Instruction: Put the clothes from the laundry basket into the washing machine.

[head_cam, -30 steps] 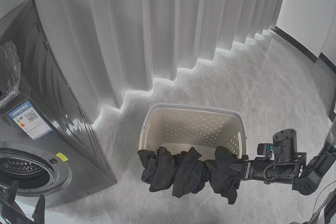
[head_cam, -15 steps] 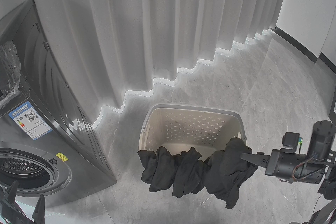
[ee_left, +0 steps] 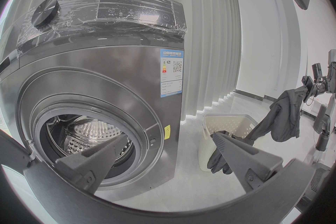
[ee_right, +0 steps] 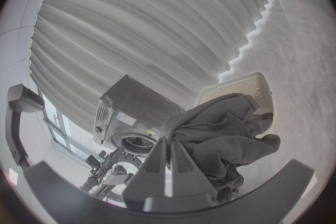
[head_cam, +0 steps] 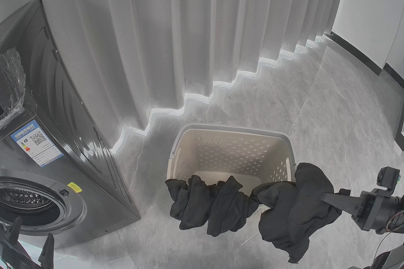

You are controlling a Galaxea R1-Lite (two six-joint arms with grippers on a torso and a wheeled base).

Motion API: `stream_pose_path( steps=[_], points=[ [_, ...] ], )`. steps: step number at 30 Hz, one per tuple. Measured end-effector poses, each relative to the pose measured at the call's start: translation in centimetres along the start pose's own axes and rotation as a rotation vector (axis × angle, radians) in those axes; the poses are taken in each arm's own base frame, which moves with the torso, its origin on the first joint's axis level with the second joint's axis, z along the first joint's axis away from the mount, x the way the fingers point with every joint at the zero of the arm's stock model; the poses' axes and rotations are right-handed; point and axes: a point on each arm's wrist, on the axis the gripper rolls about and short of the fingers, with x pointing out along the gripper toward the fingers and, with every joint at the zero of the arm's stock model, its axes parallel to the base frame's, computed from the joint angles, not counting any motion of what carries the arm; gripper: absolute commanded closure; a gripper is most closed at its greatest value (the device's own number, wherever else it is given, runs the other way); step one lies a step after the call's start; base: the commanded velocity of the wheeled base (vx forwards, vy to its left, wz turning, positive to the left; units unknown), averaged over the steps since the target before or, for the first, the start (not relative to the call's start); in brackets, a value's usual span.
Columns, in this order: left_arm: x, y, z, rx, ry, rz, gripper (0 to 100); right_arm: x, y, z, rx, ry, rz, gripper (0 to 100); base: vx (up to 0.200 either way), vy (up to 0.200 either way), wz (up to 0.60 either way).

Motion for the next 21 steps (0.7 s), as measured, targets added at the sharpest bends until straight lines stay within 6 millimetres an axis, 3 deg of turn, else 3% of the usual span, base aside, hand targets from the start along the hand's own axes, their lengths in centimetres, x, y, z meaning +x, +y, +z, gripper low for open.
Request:
stream_pose_path(
  steps=[3, 9, 18, 21],
  points=[
    [0.00, 0.00, 0.00, 0.001, 0.000, 0.000, 0, -0.27, 0.16, -0.17, -0.007, 0.001, 0.017, 100, -0.200, 0.000, 0.00],
    [0.00, 0.00, 0.00, 0.001, 0.000, 0.000, 0, -0.45, 0.36, -0.28, -0.010, 0.025, 0.060, 100, 0.000, 0.000, 0.00],
    [0.00, 0.00, 0.00, 0.001, 0.000, 0.001, 0, -0.64, 0.49, -0.32, -0.008, 0.046, 0.091, 100, -0.200, 0.000, 0.00],
    [0.00, 0.00, 0.00, 0.003, 0.000, 0.001, 0, -0.75, 0.54, -0.44, -0.005, 0.072, 0.120, 100, 0.000, 0.000, 0.00]
  ],
)
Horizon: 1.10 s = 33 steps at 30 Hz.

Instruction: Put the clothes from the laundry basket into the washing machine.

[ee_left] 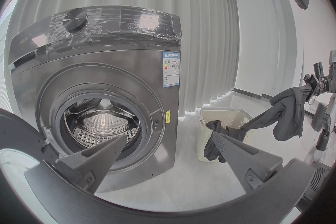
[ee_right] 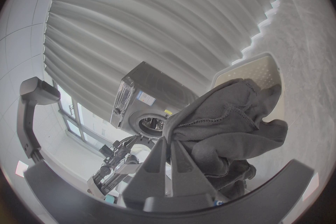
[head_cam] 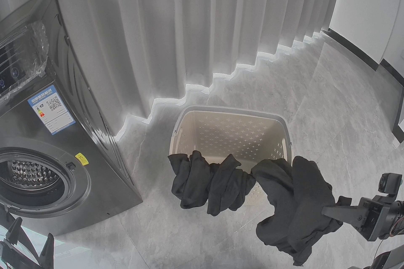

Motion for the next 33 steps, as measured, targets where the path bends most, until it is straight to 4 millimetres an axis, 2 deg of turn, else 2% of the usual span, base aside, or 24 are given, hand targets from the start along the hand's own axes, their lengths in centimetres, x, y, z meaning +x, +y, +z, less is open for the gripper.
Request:
stream_pose_path(
  steps=[16, 25, 33],
  points=[
    [0.00, 0.00, -0.01, 0.001, 0.001, -0.001, 0, -0.10, -0.06, 0.52, -0.011, -0.016, 0.010, 100, 0.000, 0.000, 0.00],
    [0.00, 0.00, -0.01, 0.002, 0.001, 0.000, 0, -0.08, -0.16, 0.54, -0.058, -0.017, 0.002, 100, 0.000, 0.000, 0.60],
    [0.00, 0.00, -0.01, 0.002, 0.001, 0.000, 0, 0.32, 0.79, 0.32, -0.109, 0.047, 0.109, 100, 0.000, 0.000, 0.00]
  ],
)
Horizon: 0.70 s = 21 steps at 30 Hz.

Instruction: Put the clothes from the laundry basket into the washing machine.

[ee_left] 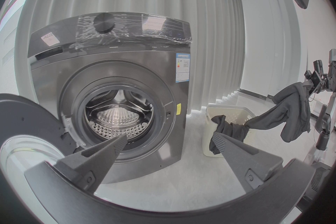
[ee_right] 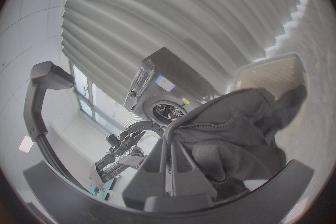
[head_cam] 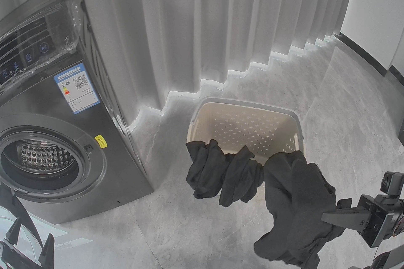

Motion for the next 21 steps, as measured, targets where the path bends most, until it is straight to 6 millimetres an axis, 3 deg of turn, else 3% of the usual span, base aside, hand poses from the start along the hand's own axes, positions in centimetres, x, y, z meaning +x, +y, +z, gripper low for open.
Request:
stream_pose_path(
  steps=[6, 15, 21],
  points=[
    [0.0, 0.0, 0.0, 0.000, 0.000, 0.000, 0, 1.5, 0.6, 1.3, -0.068, 0.000, 0.064, 100, 0.000, 0.000, 0.00],
    [0.0, 0.0, 0.0, 0.000, 0.000, 0.001, 0, 5.9, 0.5, 5.2, -0.157, -0.096, 0.134, 100, 0.000, 0.000, 0.00],
    [0.0, 0.0, 0.0, 0.000, 0.000, 0.000, 0, 7.9, -0.5, 5.8, -0.185, -0.135, 0.153, 100, 0.000, 0.000, 0.00]
  ],
)
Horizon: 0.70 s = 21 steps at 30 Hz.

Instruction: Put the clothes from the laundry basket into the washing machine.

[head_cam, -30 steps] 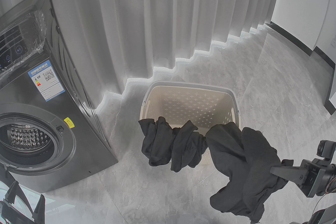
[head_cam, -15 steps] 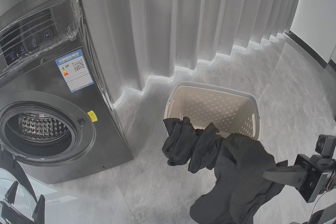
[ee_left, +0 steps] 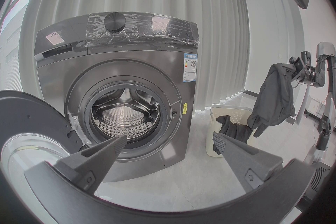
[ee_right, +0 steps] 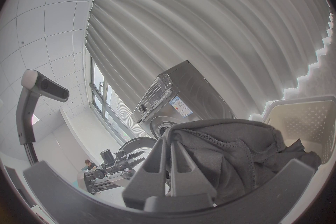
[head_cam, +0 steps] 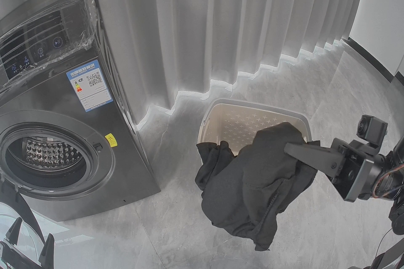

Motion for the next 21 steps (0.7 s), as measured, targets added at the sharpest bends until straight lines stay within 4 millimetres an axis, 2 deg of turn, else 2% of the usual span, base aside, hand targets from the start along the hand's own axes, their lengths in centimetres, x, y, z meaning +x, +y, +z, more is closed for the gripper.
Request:
stream_pose_path(
  steps=[1, 10, 21],
  points=[
    [0.0, 0.0, 0.0, 0.000, 0.000, 0.000, 0, 0.3, -0.3, -0.1, -0.004, -0.006, -0.001, 100, 0.000, 0.000, 0.00],
    [0.0, 0.0, 0.0, -0.001, 0.000, 0.000, 0, 1.4, -2.7, -1.0, -0.010, -0.020, -0.036, 100, 0.000, 0.000, 0.60],
    [0.0, 0.0, 0.0, -0.003, 0.000, 0.000, 0, 1.2, -4.5, -2.0, -0.091, 0.026, -0.106, 100, 0.000, 0.000, 0.00]
  ],
)
